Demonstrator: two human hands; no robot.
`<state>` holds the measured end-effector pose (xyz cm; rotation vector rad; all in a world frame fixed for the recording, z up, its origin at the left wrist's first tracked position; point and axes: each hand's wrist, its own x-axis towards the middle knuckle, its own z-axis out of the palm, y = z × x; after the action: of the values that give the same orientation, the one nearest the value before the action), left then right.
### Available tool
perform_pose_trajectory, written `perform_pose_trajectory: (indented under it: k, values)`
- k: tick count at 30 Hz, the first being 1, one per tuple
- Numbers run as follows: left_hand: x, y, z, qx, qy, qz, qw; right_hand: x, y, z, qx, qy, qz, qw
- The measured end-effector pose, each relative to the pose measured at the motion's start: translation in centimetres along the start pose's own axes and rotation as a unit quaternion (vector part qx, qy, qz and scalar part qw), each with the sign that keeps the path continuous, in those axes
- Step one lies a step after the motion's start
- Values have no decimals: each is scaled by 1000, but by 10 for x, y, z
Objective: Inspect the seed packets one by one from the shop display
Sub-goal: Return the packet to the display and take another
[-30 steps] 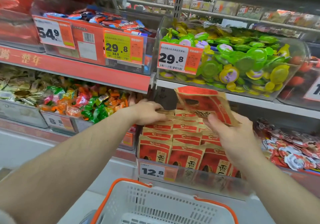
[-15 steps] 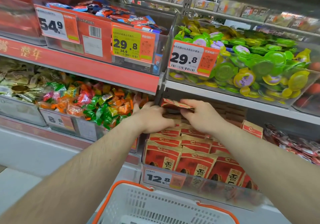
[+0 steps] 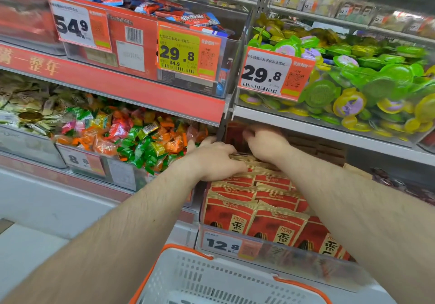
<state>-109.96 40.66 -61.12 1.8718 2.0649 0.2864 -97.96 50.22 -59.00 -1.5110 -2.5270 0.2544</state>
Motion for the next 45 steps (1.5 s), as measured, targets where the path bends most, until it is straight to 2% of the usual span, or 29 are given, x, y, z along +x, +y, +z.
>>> perform_pose_trajectory:
  k: [4,9,15,21,24,28,33,40,45]
  values:
    - [0,1,0,-7,-1,0,1000,9,0,0,43,-95,36,994]
    - [3,-1,2,-13,-6,-4,1000,11,-4,1,108,-151,51,981]
    - [1,1,0,5,2,-1,1000,6,-3,-7,55,-213,20,975]
    - [-3,1,0,30,26,-8,999,6,0,-8,-36,-159,29,986]
    - [-6,6,-4,42,33,-11,999,6,-2,-8,-51,-122,62,989]
    - [-17,8,-3,-27,37,-37,998,3,1,-7,-55,-87,65,993]
    - [-24,7,3,-67,33,-52,996,-6,-5,-5,-102,-23,19,994]
    - [-22,6,6,-69,24,-48,996,4,-3,-3,-108,-160,11,981]
    - [-21,5,5,-61,12,-48,997,11,-3,3,-122,-123,12,985]
